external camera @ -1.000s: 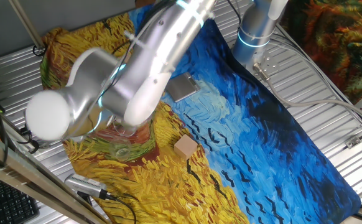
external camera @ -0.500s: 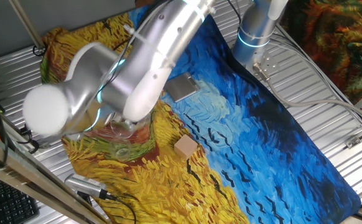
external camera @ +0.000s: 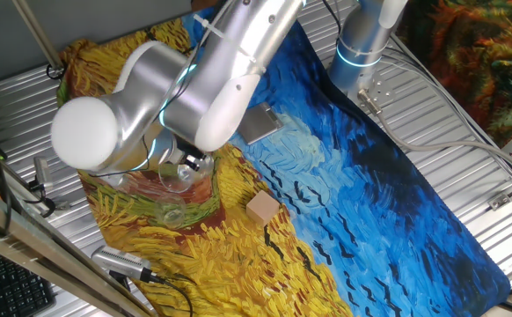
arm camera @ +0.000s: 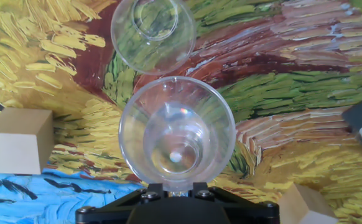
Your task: Pour the water from one cup into another empty cup
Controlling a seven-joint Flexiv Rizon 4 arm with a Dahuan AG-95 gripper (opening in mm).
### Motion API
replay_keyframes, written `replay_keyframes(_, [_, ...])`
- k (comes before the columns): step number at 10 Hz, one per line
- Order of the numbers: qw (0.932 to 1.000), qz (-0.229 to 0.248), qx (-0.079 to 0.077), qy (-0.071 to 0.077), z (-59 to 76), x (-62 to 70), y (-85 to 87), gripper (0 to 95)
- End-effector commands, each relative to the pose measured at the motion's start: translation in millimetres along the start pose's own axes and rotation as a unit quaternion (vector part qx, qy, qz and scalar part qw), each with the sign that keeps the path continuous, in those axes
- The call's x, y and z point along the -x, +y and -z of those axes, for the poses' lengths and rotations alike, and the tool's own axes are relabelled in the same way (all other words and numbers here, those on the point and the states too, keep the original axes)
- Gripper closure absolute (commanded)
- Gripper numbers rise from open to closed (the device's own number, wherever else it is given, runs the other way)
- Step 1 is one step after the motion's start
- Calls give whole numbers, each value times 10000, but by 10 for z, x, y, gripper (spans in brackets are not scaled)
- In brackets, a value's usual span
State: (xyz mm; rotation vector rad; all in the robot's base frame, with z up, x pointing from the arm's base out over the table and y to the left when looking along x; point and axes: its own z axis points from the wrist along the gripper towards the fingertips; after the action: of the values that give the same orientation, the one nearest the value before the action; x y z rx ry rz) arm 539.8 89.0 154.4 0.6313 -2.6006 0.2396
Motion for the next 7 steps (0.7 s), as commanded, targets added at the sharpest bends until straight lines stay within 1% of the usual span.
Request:
replay_keyframes(1, [9997,-21,-35,-241,-32,-36,1,950])
replay_keyframes(2, [9996,-31,-31,-286,-32,-36,0,950])
replay_keyframes(3, [9993,-55,-2,-361,-32,-37,1,950])
replay_keyframes(5, [9990,-62,-22,-439,-31,-39,1,950])
replay_keyframes(7, [9977,-120,-39,-670,-33,-42,1,950])
